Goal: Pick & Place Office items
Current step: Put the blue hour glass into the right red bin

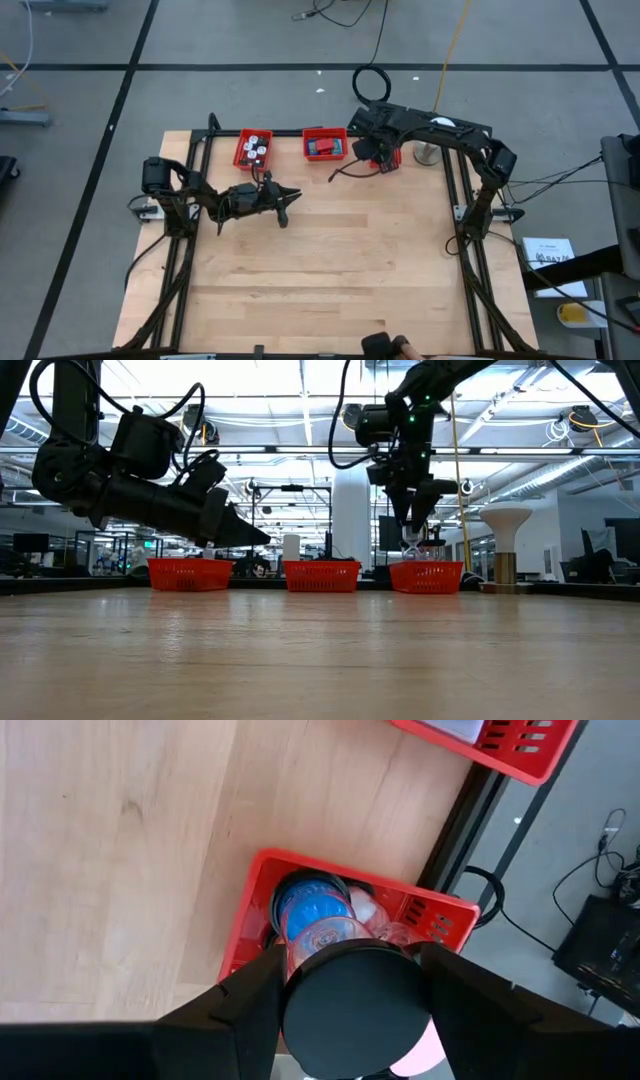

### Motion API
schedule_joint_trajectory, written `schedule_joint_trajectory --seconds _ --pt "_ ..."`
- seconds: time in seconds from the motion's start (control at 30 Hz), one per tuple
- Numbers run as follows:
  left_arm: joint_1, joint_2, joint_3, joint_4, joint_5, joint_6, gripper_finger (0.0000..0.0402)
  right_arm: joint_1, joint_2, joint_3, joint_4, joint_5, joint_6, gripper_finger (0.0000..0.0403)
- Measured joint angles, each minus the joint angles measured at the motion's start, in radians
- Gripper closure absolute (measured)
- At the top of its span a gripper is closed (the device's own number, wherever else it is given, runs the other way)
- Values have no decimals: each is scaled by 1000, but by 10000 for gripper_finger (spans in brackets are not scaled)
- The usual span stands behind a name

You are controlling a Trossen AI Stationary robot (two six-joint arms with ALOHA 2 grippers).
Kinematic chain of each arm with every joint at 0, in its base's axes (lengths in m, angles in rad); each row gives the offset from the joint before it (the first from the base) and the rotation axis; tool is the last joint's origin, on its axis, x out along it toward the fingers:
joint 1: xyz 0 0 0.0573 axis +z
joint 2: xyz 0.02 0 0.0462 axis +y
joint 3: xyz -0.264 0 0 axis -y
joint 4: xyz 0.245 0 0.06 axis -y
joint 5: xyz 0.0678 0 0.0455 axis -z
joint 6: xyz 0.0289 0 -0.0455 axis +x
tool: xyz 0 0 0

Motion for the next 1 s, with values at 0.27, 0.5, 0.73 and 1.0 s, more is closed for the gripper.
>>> schedule_joint_trajectory --seconds 0.27,0.5,0.73,1.0 --pt "0 0 0 0 0 0 350 -18 0 0 0 -47 21 197" --pt "0 0 0 1 0 0 350 -18 0 -36 16 -51 26 196" --pt "0 0 0 1 0 0 350 -18 0 -74 88 -43 37 178" --pt "0 0 0 2 0 1 350 -13 -4 -73 120 39 51 130"
